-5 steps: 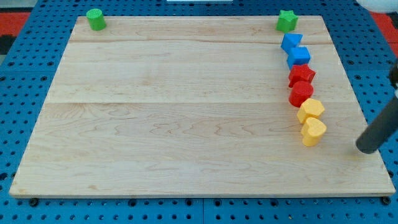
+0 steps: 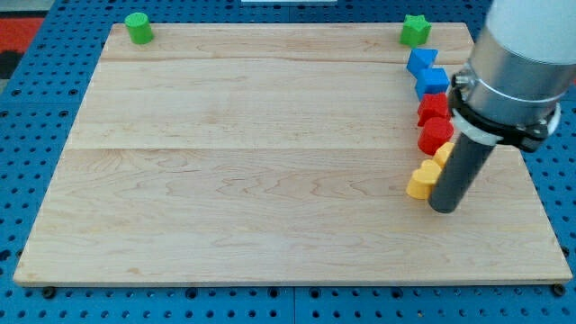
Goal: Place the yellow heart at the top center of the board
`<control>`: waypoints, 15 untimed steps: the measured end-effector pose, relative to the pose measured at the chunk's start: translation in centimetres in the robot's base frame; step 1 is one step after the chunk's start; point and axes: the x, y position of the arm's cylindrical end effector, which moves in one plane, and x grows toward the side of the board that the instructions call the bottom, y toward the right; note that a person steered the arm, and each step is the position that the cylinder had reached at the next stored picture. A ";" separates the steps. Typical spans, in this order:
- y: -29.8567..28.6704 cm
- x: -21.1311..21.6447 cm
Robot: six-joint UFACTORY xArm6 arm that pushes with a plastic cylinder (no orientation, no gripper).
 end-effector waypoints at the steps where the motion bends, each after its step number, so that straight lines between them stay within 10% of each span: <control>1: -0.5 -1.4; 4: 3.3 -2.0; 9: -6.5 -3.0; 15: -9.9 -17.6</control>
